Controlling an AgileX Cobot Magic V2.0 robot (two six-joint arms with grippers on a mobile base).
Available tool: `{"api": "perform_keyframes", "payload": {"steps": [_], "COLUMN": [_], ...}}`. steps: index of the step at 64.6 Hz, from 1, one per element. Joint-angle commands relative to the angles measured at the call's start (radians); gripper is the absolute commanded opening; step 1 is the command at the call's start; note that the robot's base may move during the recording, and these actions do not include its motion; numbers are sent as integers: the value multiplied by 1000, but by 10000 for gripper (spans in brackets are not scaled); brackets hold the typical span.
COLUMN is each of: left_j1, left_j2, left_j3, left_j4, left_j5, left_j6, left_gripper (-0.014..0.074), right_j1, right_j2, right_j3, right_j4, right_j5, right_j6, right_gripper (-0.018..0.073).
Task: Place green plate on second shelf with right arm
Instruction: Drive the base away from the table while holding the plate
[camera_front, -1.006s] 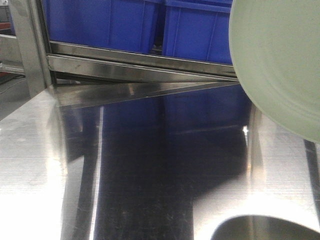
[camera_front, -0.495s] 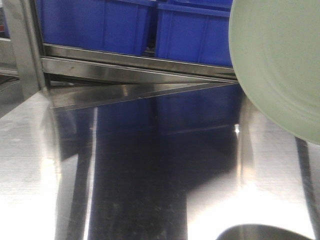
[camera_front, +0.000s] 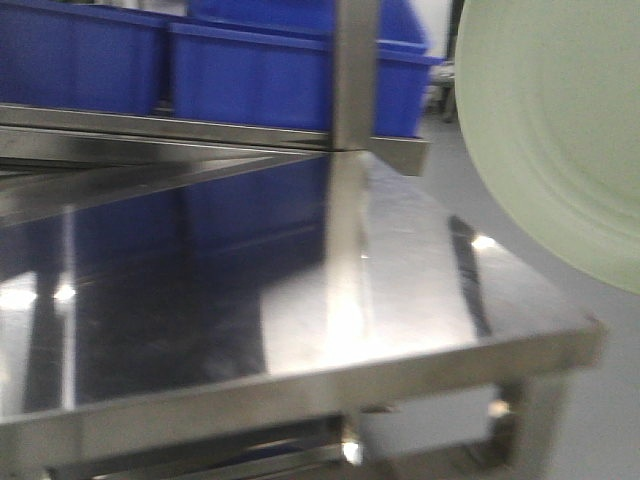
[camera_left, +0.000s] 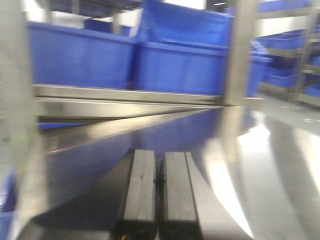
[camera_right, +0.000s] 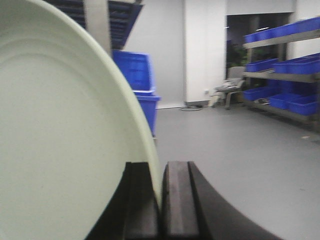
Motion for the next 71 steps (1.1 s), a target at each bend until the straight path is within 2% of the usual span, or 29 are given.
{"api": "perform_keyframes", "payload": {"steps": [1,71], "left_j1": [-5,-7], "left_j2": [-17,-17], "left_j3": [40,40], "left_j4": [-3,-3], "left_j5": [-90,-90], "left_j6": [-2,-2], "left_gripper": [130,130], "right_j1": [-7,-7], "right_j2": [-18,-18], "right_j3": [-34,-34], "right_j4": [-2,-2], "right_j5": [-118,-118], "right_j6": [7,7], "right_gripper": [56,56]}}
